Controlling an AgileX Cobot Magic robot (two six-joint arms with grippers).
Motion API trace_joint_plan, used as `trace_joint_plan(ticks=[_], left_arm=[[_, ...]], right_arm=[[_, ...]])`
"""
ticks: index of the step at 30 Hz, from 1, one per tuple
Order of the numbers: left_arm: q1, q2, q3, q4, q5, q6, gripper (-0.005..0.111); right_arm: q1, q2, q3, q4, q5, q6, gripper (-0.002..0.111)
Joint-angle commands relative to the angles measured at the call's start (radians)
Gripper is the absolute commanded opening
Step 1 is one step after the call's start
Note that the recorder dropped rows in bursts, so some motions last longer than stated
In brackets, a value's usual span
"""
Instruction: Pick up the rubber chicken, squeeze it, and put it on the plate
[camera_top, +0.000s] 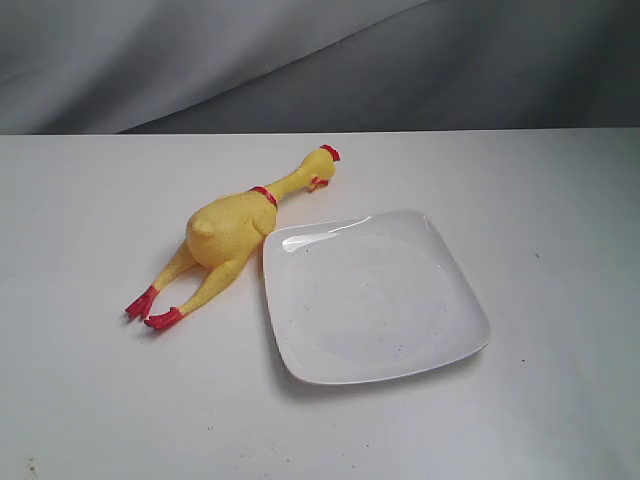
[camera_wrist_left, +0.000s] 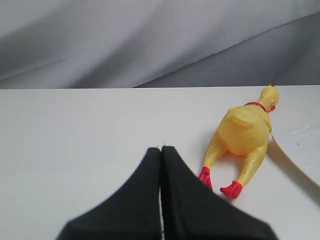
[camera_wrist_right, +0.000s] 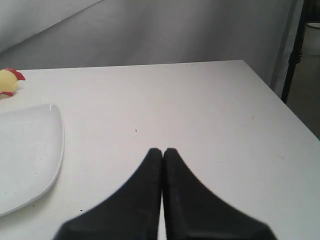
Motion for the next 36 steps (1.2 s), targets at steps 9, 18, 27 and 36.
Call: trace_joint_plan(ticks=[9, 18, 27, 36], left_arm=[[0.003, -0.004, 0.005, -0.009, 0.002, 0.000, 0.000], [0.003, -0.004, 0.005, -0.009, 0.002, 0.000, 0.000], [0.003, -0.004, 0.005, -0.009, 0.002, 0.000, 0.000], [0.003, -0.004, 0.005, -0.009, 0.002, 0.000, 0.000]], right_arm=[[0.004, -0.004, 0.003, 0.003, -0.002, -0.002, 0.000], [0.004, -0.004, 0.003, 0.005, -0.226, 0.000, 0.000], [0.004, -0.004, 0.003, 0.090, -0.876, 0.000, 0.000], [0.004, -0.004, -0.034, 0.078, -1.035, 0.389, 0.000]])
